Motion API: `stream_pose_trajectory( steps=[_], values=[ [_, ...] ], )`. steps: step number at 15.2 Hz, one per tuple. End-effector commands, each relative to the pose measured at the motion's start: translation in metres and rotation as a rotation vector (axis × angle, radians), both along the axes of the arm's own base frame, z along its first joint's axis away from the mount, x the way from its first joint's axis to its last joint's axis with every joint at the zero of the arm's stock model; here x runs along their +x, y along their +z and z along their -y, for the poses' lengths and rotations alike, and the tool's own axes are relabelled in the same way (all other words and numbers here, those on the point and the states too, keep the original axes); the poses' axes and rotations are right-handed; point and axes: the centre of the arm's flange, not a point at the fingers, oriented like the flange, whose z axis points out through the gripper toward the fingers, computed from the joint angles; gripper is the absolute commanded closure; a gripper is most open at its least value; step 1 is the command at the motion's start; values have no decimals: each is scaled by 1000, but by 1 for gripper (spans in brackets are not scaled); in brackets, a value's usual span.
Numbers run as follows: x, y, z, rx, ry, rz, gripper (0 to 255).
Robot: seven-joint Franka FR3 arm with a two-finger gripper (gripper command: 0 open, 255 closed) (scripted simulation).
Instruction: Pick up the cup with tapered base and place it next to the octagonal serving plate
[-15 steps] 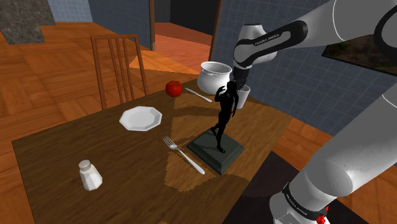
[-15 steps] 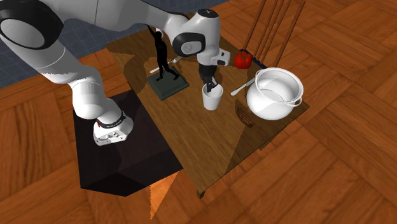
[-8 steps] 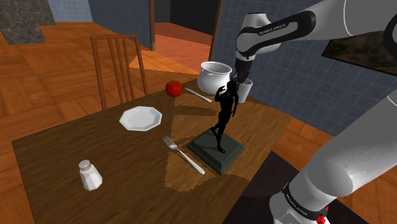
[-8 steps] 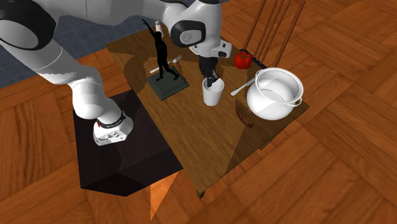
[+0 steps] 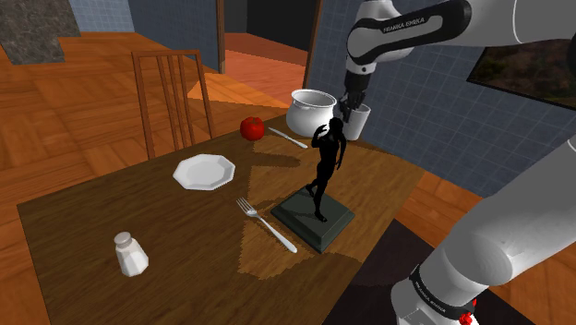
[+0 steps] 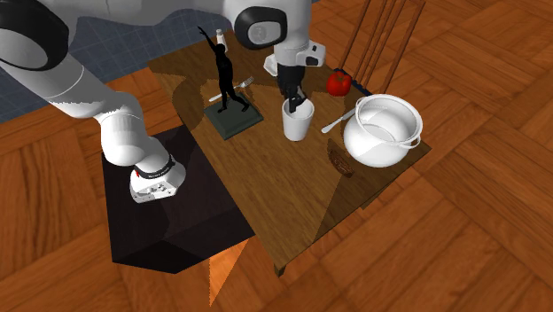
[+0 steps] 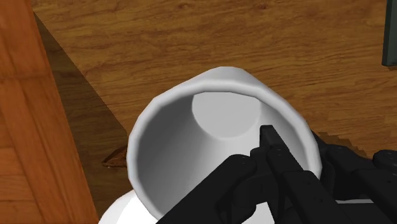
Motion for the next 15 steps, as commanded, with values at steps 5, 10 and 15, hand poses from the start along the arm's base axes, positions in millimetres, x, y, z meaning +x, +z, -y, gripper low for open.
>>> stream_pose_trajectory(
  steps=[5, 10, 15],
  values=[
    [0, 31, 0, 0, 0, 0, 255],
    [0, 58, 0, 0, 0, 0, 255],
    [12, 65, -38, 0, 0, 0, 255]
  ],
)
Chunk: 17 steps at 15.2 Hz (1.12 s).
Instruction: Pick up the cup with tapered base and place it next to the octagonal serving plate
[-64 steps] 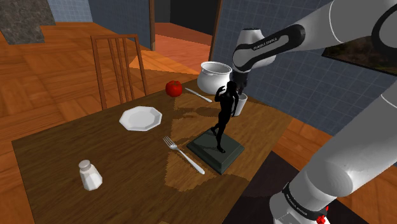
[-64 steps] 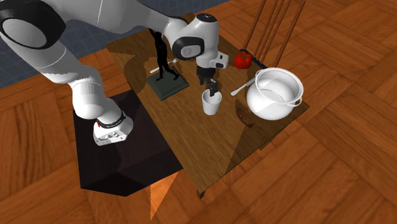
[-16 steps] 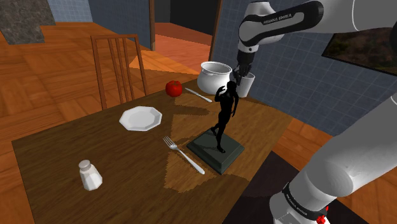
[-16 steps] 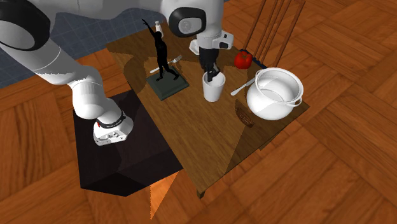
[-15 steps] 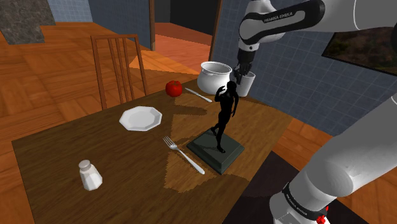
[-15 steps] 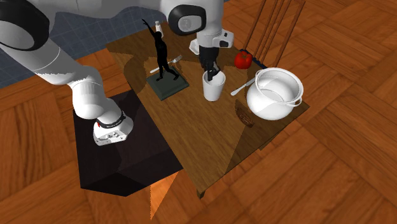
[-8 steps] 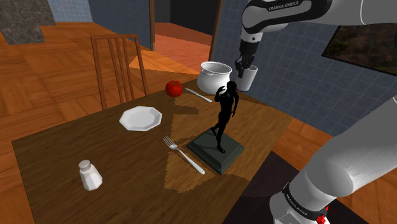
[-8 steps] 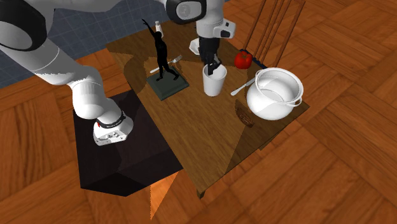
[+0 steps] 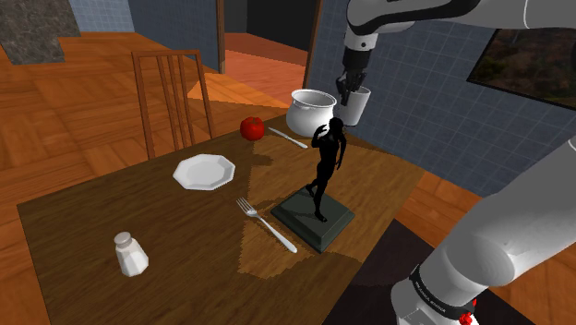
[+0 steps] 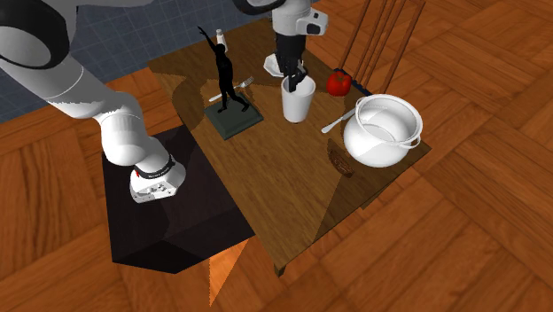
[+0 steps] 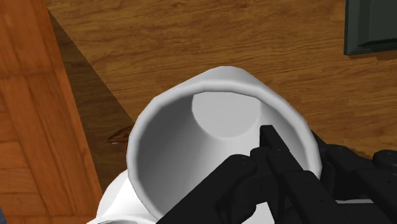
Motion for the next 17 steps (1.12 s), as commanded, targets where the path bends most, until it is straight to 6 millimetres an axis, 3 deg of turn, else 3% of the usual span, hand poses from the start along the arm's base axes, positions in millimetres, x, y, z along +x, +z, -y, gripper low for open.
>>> stream_pose_trajectory(
  steps=[1, 17],
  values=[
    [7, 2, -25, 0, -1, 0, 255],
    [69, 3, -227, 0, -1, 0, 255]
  ],
)
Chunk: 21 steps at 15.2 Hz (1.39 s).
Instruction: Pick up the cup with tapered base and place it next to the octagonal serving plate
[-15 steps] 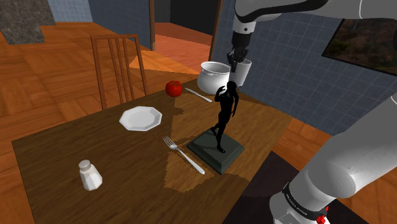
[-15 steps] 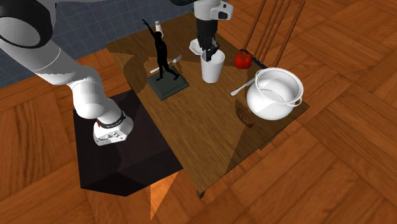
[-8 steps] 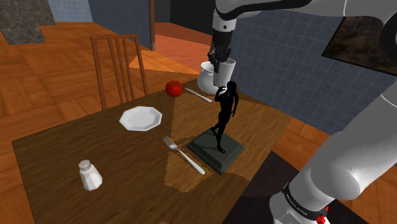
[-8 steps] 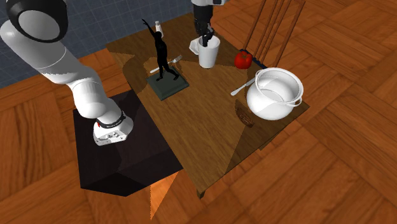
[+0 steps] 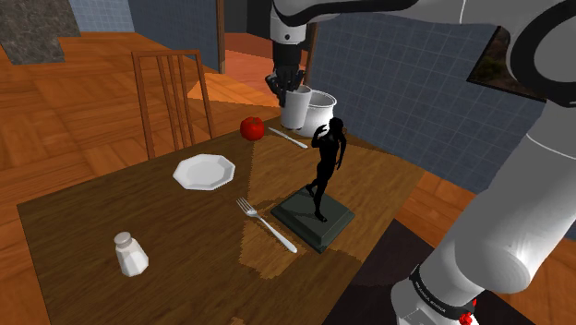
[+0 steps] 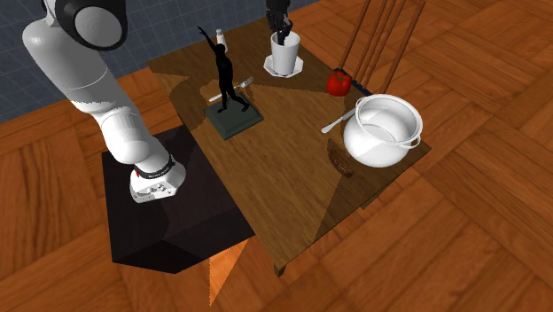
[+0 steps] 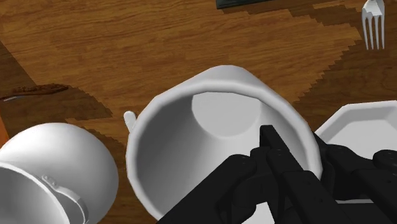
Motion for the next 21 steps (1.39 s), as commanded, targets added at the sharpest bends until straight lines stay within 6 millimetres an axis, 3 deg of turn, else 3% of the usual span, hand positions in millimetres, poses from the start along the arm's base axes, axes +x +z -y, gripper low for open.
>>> stream_pose_trajectory(
  steps=[1, 3, 21],
  values=[
    [6, 3, -26, 0, -1, 0, 255],
    [14, 3, -53, 0, -1, 0, 255],
    [14, -92, -53, 0, -1, 0, 255]
  ],
)
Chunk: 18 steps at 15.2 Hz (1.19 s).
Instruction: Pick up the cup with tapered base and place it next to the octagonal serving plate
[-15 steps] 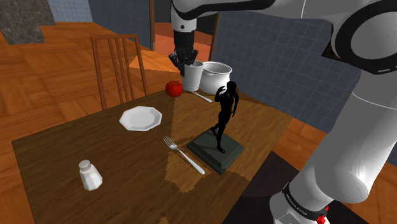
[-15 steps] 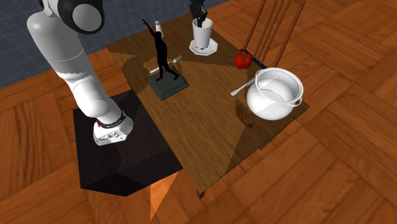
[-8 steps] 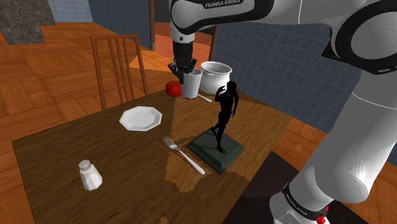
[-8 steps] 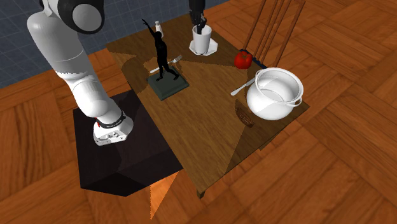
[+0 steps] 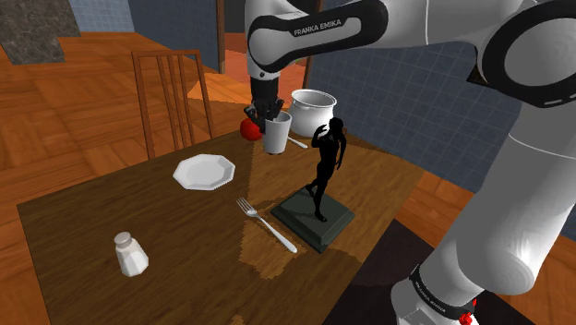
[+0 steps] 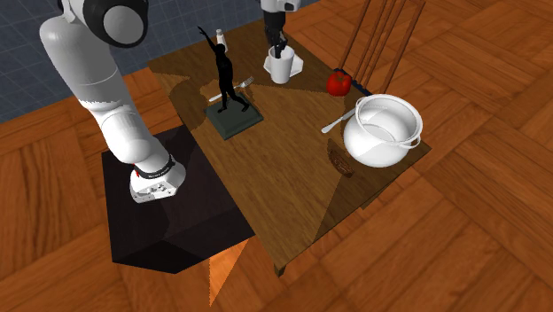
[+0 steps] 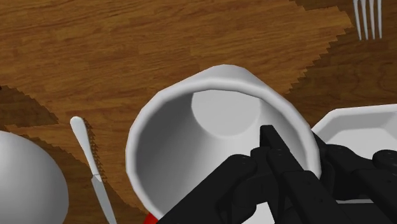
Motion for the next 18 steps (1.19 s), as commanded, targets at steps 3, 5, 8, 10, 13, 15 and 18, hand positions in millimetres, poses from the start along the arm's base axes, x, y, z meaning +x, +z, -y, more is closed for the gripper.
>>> stream_pose_trajectory(
  steps=[3, 5, 8, 10, 13, 15, 18],
  values=[
    [0, -21, 0, 0, 0, 1, 255],
    [0, -32, 0, 0, 0, 1, 255],
    [0, -47, 0, 0, 0, 1, 255],
    [0, -58, 0, 0, 0, 1, 255],
    [0, -74, 0, 0, 0, 1, 255],
    [0, -84, 0, 0, 0, 1, 255],
    [0, -97, 0, 0, 0, 1, 255]
  ],
)
